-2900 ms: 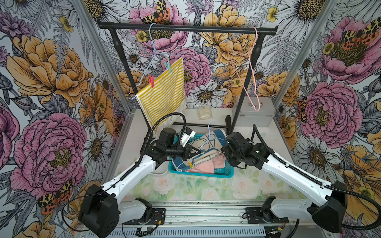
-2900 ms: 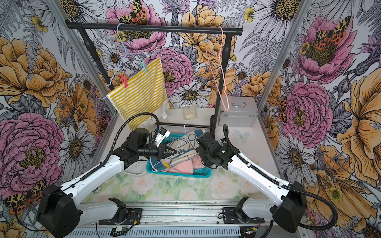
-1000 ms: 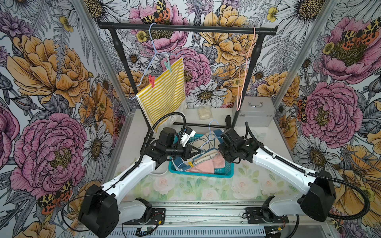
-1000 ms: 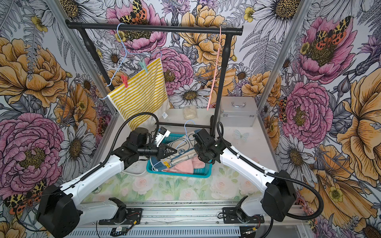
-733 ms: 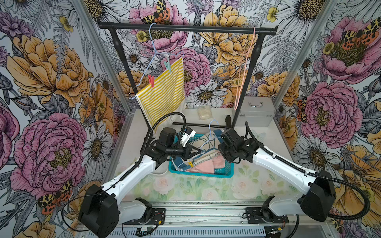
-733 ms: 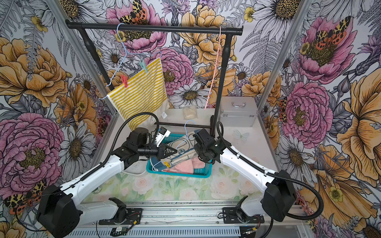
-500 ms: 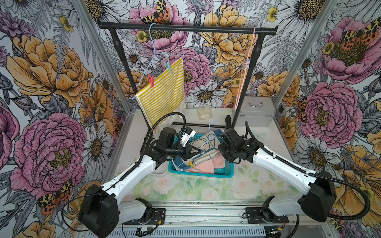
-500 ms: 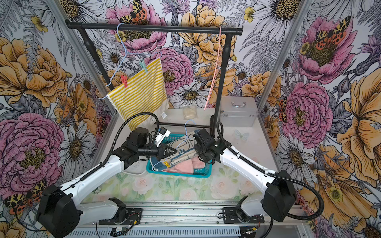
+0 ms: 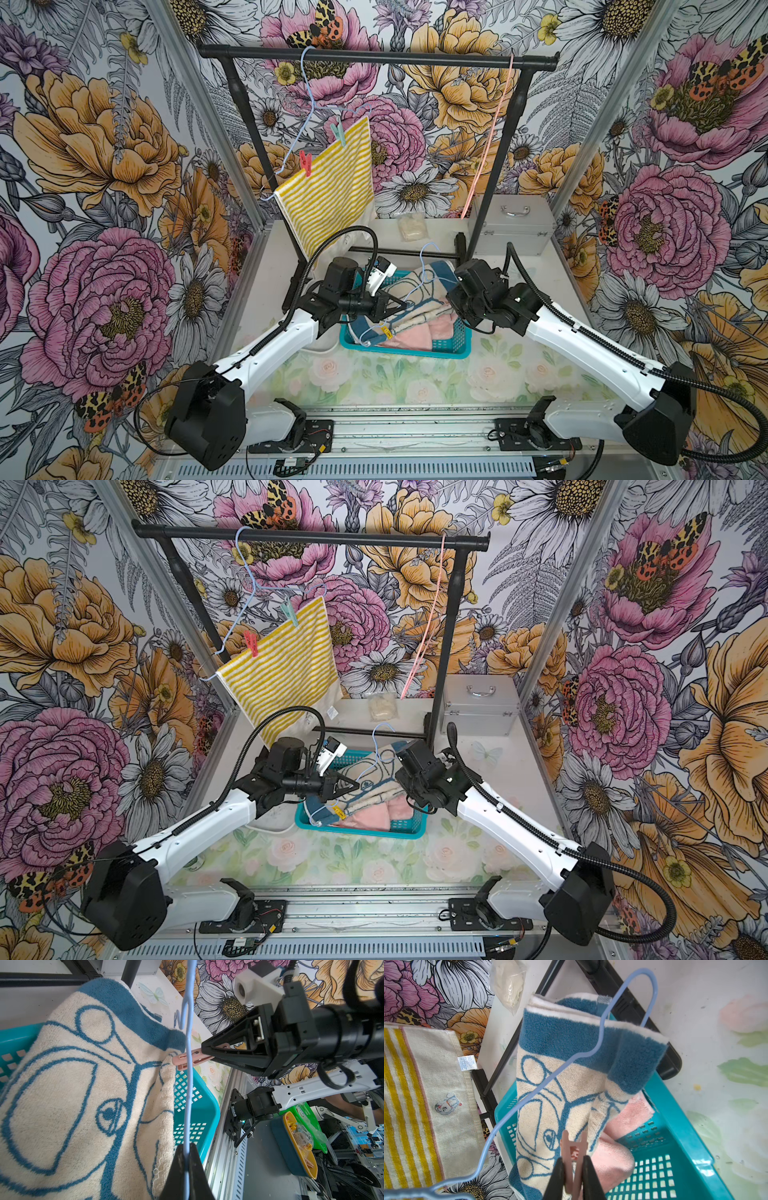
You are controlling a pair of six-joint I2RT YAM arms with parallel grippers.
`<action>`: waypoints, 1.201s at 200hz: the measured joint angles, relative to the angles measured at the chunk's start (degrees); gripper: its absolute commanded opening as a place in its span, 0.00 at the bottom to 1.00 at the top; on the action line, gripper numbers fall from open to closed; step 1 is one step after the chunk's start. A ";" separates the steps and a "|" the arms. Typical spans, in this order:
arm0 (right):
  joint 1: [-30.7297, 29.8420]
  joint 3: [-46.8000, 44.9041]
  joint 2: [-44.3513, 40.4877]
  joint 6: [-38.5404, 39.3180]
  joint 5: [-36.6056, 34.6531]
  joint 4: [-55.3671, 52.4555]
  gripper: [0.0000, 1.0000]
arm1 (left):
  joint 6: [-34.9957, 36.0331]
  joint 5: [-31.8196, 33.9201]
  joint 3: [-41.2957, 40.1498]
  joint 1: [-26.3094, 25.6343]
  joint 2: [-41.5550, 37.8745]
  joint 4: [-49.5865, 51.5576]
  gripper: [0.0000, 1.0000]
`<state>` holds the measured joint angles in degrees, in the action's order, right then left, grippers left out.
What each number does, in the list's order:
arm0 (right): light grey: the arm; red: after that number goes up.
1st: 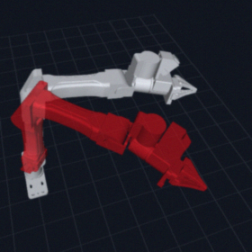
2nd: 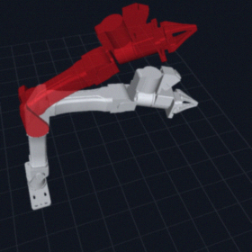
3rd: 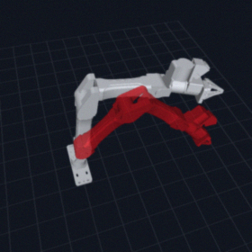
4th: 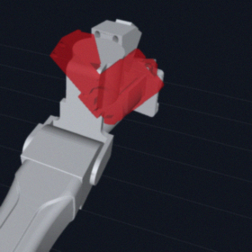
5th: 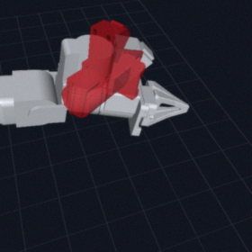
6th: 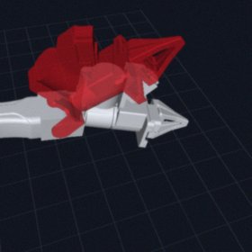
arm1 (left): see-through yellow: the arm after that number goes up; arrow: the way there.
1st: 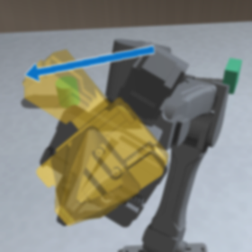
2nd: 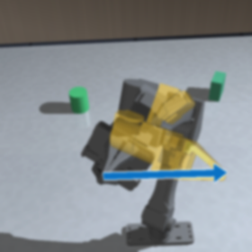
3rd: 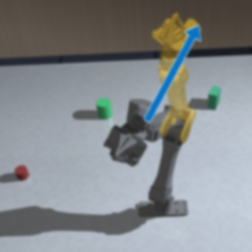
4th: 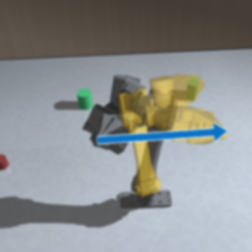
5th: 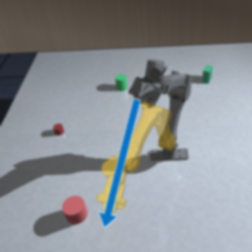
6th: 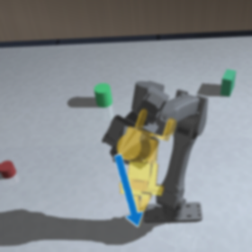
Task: Remove the clothespins securing towels to the hanger
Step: Place the hanger in the basket, then place the clothespin in the storage box.
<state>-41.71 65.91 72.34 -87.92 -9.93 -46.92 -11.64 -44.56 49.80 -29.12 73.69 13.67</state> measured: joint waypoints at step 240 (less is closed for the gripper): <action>-20.70 31.10 26.14 44.85 -9.62 3.50 0.00 | -9.49 21.18 -3.67 19.93 -23.02 18.86 0.72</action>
<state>-62.41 97.01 98.48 -43.07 -19.55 -43.42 -21.12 -23.38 46.13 -9.19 50.68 32.53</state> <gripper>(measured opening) 0.144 0.723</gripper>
